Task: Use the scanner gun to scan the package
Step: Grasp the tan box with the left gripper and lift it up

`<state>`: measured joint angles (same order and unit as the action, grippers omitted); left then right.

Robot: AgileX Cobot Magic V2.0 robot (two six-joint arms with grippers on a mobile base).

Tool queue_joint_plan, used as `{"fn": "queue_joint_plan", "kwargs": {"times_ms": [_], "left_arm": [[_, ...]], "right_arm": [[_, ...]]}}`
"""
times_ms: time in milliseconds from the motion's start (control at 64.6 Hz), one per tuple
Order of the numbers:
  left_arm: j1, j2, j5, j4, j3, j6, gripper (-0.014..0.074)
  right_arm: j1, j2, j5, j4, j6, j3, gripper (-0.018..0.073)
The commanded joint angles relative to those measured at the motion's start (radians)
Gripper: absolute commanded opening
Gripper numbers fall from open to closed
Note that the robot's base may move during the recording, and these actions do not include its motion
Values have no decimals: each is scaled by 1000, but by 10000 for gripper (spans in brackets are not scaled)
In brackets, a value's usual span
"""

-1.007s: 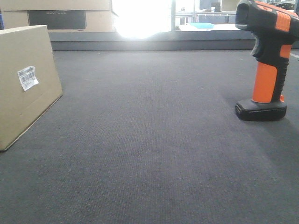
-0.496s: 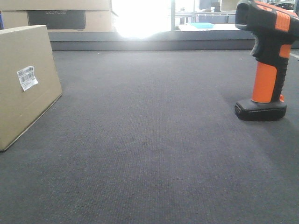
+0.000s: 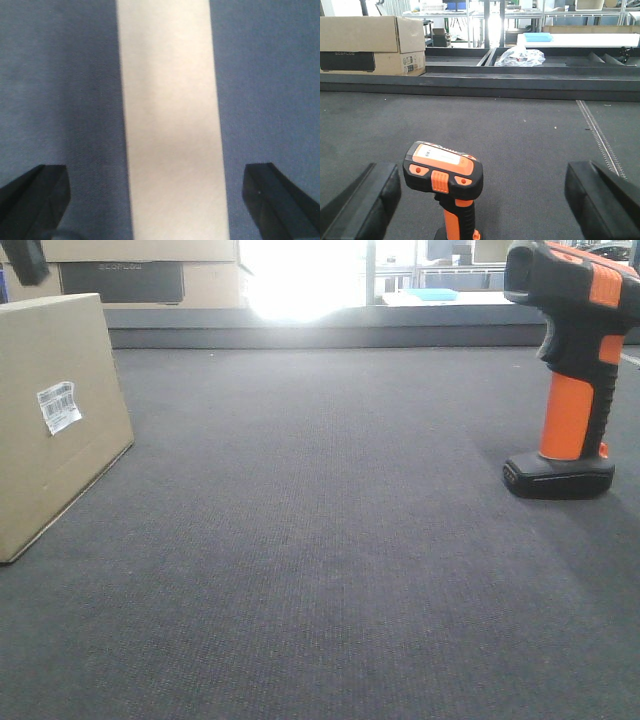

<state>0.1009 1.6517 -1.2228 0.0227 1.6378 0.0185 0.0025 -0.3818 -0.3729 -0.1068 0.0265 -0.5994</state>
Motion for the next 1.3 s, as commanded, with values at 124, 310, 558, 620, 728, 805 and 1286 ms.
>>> {"fn": "queue_joint_plan", "kwargs": {"times_ms": [124,310,558,620,728,805,1286], "left_arm": [[0,39,2,-29,9,-19,601],[0,66,2,-31,7,-36,601],[0,80,2,-31,-40,-40,601],[0,80,2,-16,-52,-40,601],[0,80,2,-13,-54,-40,599],[0,80,2,-13,-54,-40,573],[0,65,2,-61,-49,-40,-111]], "right_arm": [[0,-4,11,4,0,-8,570],[0,-4,11,4,0,-8,570],[0,-4,11,4,0,-8,570],[0,-4,11,4,0,-8,570],[0,-4,11,4,0,-8,570],[0,-4,11,4,0,-8,570],[0,-4,10,4,0,-8,570]]}}
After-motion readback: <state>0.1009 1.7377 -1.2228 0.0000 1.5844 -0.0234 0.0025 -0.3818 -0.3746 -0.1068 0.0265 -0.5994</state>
